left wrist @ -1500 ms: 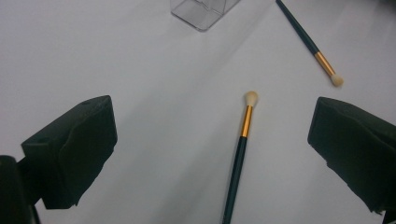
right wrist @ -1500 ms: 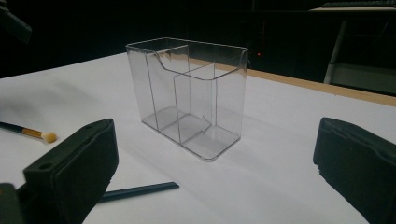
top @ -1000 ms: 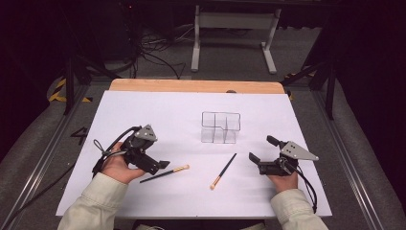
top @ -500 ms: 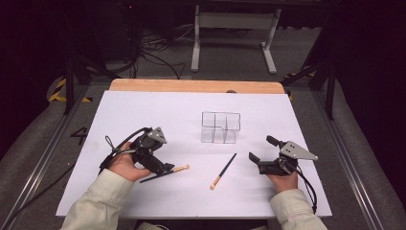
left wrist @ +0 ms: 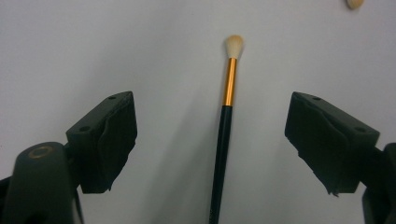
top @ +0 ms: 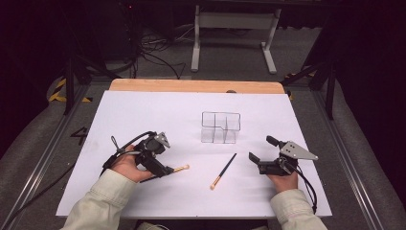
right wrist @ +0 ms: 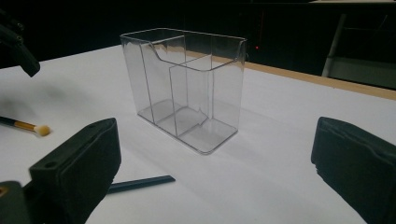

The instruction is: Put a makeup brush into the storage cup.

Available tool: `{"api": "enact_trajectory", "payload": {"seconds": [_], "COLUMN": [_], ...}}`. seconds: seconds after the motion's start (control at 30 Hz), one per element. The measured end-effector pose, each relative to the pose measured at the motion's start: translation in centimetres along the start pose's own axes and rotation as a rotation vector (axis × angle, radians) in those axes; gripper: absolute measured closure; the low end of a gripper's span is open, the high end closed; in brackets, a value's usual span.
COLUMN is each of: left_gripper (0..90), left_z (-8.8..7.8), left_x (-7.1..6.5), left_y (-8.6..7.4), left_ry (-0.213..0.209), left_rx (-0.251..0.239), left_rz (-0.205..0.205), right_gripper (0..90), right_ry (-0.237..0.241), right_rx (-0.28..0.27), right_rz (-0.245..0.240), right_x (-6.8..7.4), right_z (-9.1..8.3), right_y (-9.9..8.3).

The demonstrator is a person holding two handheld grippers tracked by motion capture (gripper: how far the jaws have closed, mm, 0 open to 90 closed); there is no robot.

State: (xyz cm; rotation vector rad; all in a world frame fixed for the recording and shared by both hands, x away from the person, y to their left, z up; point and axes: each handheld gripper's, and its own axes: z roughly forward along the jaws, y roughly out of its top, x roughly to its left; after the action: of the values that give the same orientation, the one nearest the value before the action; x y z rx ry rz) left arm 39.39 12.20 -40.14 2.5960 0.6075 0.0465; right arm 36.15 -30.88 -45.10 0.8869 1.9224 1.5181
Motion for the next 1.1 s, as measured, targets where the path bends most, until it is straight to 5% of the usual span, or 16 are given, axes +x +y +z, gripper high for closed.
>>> {"api": "enact_trajectory", "payload": {"seconds": [1.1], "left_gripper": [55.2], "left_z": [1.8], "left_x": [0.5], "left_y": [-0.6], "left_ry": [-0.09], "left_rx": [0.134], "left_rz": [-0.012], "right_gripper": [3.7], "right_ry": [0.004], "right_rx": [0.017], "right_rz": [-0.007], "right_x": [0.1], "right_z": [0.2], "right_y": [-0.1]}}
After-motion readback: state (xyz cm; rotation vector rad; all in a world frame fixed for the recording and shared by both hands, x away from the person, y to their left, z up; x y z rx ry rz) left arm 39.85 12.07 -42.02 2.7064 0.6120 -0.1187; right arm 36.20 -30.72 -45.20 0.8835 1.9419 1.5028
